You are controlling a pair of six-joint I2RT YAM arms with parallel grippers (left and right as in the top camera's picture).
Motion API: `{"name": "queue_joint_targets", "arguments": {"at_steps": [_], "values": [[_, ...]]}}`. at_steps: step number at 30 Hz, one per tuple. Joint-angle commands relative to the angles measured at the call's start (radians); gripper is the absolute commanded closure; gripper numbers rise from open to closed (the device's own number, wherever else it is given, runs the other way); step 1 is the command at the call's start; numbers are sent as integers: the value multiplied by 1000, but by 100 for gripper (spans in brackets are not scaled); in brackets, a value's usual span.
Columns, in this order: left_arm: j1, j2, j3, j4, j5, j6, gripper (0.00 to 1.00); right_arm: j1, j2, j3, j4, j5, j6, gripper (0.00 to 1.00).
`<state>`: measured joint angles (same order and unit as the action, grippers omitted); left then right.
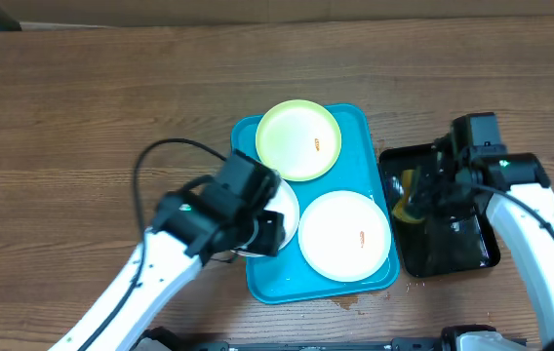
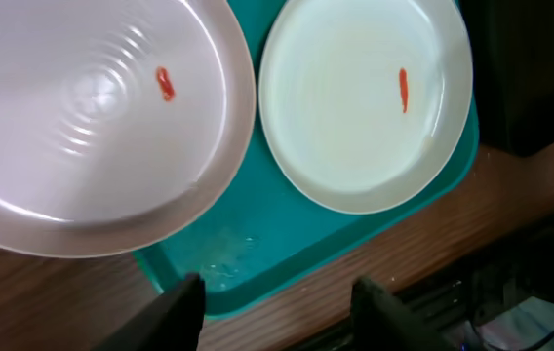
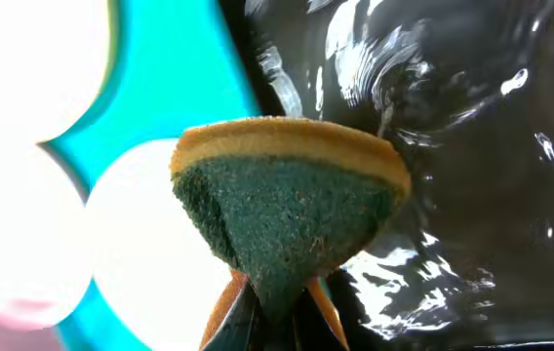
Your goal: Clean dirty plates on tray and stack at the side
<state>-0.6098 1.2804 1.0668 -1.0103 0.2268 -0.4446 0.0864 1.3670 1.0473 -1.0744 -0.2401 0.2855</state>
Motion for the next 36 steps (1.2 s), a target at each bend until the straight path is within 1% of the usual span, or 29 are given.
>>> {"name": "queue_joint_targets", "arguments": {"at_steps": [1,5,7,8,11,14,16,19,21,24,25,26,28,31,33,34,36], "values": [[-47,64,-47,84,10,-88,50,72,-23,26,-10,-86,-29,96],[-92,165,-51,153,39,-108,50,183,-22,4,-6,-65,-25,96],[-106,214,-51,167,36,-129,51,228,-22,-2,-10,-2,11,96],[-112,237,-51,170,36,-142,53,245,-21,-2,-10,35,40,96],[-118,302,-51,171,35,-196,60,265,-21,-2,-6,53,59,96],[-117,360,-51,173,36,-243,59,273,-21,-2,-14,52,58,96],[-117,398,-51,179,37,-253,59,273,-20,-2,-21,53,58,96],[-117,450,-51,227,62,-255,62,273,-20,-2,-35,52,58,96],[-116,476,-51,264,80,-255,67,273,-20,-3,-41,48,51,96],[-105,493,-51,276,76,-285,85,273,-20,-9,-40,17,23,96],[-97,495,-51,276,74,-296,89,273,-20,-14,-40,14,21,96],[-90,495,-51,275,66,-307,91,273,-20,-21,-39,14,21,96],[-78,495,-51,276,39,-341,91,273,-20,-41,-32,14,21,96],[-65,498,-51,297,17,-356,89,273,-20,-82,-5,-3,21,96],[-64,499,-51,322,17,-356,89,273,-20,-112,24,-14,21,96],[-65,499,-51,333,18,-356,89,273,-20,-125,39,-18,21,96],[-72,499,-51,337,17,-356,96,274,-20,-150,69,-40,20,96]]}}
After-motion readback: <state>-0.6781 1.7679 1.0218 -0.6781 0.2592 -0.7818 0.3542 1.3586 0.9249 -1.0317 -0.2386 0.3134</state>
